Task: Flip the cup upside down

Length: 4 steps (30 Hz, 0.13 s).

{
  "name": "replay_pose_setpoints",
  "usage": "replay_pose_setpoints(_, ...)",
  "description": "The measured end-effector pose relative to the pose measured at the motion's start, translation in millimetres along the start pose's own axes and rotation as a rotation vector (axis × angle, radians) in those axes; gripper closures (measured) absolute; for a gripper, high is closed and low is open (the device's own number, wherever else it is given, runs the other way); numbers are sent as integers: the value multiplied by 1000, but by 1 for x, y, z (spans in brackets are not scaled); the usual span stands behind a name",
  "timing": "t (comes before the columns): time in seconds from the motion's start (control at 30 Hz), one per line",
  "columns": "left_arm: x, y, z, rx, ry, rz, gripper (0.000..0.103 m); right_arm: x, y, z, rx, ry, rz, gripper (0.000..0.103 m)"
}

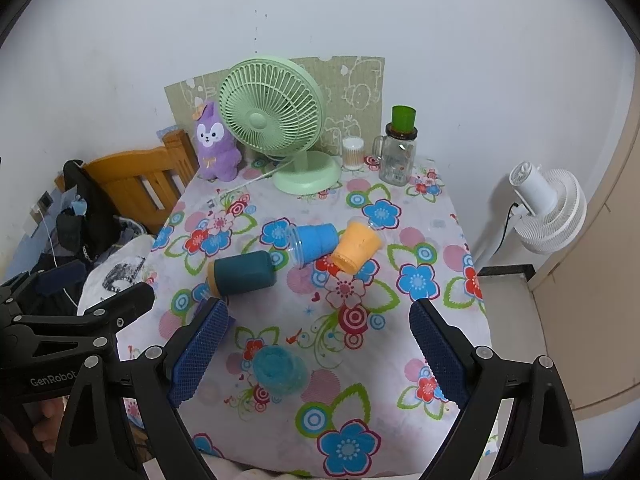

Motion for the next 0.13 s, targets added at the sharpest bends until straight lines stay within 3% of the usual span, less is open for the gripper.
replay_pose_setpoints(0.13,-1,2,1,-9,1,1,0,-1,4,1,-11,2,1,9)
Point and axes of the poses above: each gripper's, at about its wrist camera, not at the fingertips, and y roughly the way its jaws point, x to its right, z to its top, the point moved 7 cm from there along y, roughly the way its jaws point, and after that the axes turned 11 degrees about -x, right-handed, at the moved point
